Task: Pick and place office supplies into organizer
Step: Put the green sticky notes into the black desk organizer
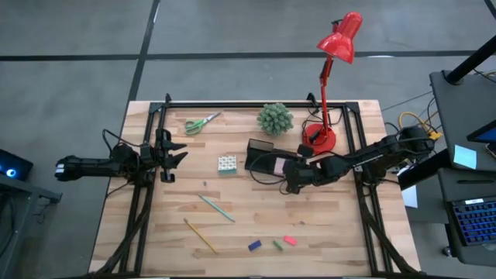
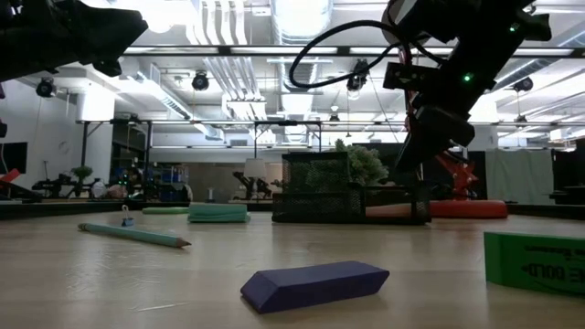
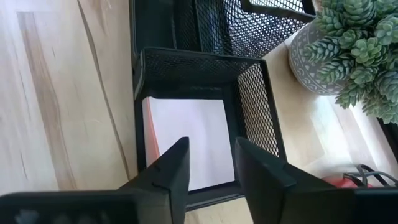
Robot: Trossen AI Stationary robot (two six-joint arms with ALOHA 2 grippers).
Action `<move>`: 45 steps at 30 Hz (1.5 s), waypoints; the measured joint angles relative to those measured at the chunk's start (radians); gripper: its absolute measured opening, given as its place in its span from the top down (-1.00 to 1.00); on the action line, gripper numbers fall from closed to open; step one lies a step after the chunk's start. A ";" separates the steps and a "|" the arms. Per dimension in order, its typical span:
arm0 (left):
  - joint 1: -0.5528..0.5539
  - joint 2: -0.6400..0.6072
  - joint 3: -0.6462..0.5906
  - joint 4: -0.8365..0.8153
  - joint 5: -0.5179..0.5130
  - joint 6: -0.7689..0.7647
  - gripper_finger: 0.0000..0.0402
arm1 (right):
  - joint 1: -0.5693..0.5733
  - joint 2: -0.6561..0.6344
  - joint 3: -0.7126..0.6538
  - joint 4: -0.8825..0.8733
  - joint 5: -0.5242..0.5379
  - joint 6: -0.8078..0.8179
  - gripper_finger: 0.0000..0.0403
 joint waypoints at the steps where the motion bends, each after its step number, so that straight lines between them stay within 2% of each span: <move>1: 0.000 0.000 0.000 0.000 0.000 0.000 0.47 | 0.000 0.000 0.007 0.000 0.000 0.000 0.37; 7: 0.000 0.000 0.000 0.000 0.000 0.000 0.47 | 0.000 -0.001 0.065 0.004 0.001 0.004 0.34; 11: 0.000 0.000 0.000 -0.002 0.000 0.000 0.47 | 0.010 -0.005 0.078 0.029 0.002 0.004 0.38; 13: 0.000 0.000 0.000 -0.003 0.000 0.000 0.47 | 0.025 -0.011 0.067 0.070 -0.006 -0.045 0.41; 16: 0.000 0.000 0.000 -0.003 0.000 0.000 0.47 | 0.053 -0.028 0.029 0.132 -0.134 -0.184 0.46; 20: 0.000 0.001 0.000 -0.003 0.000 0.000 0.47 | 0.053 -0.096 -0.043 0.299 -0.337 -0.187 0.53; 23: 0.000 0.002 0.000 -0.003 0.000 0.000 0.47 | 0.056 -0.178 -0.135 0.444 -0.429 -0.195 0.59; 26: 0.000 0.002 0.000 -0.003 0.000 -0.001 0.47 | 0.059 -0.290 -0.252 0.599 -0.437 -0.209 0.65; 31: 0.000 0.002 0.000 -0.003 0.000 -0.001 0.47 | 0.055 -0.481 -0.456 0.835 -0.379 -0.239 0.71; 37: 0.000 0.003 0.000 -0.003 -0.001 0.000 0.47 | 0.051 -0.676 -0.637 1.103 -0.360 -0.440 0.73; 41: 0.000 0.003 0.000 -0.003 -0.003 0.000 0.47 | 0.013 -0.796 -0.716 1.161 -0.312 -0.463 0.74; 45: 0.000 0.005 0.000 -0.003 -0.003 0.000 0.47 | -0.036 -0.893 -0.737 1.108 -0.346 -0.452 0.74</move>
